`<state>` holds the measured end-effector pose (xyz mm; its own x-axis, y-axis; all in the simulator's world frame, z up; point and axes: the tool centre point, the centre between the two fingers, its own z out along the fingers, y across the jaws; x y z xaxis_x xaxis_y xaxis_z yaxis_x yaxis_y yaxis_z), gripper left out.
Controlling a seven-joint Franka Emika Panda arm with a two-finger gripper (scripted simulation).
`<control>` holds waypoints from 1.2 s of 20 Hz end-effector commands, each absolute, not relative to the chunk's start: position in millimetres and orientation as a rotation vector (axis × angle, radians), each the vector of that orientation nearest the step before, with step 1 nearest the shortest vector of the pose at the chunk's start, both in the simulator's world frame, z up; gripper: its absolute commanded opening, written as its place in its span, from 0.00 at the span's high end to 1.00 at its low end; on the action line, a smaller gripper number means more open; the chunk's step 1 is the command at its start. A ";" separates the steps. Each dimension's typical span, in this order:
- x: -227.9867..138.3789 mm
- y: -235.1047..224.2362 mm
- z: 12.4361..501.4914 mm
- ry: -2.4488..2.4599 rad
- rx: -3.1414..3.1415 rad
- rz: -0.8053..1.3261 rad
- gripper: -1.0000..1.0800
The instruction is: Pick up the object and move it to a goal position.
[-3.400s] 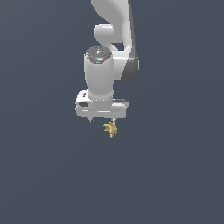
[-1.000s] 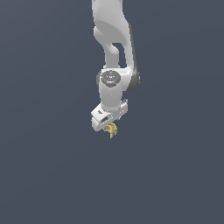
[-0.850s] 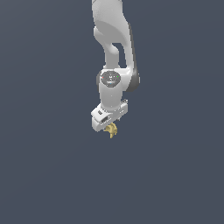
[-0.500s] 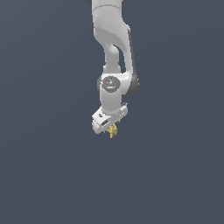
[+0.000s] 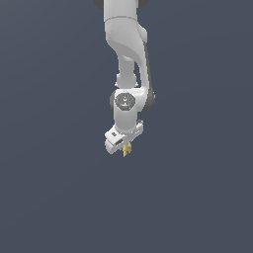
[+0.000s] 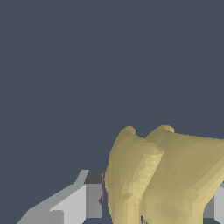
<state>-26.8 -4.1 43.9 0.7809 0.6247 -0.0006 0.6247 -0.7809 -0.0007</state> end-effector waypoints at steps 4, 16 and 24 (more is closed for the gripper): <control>-26.4 -4.3 43.5 -1.039 -2.965 0.000 1.00; -33.8 11.6 51.9 -1.040 -2.965 0.000 1.00; -60.8 71.7 82.1 -1.040 -2.966 0.001 1.00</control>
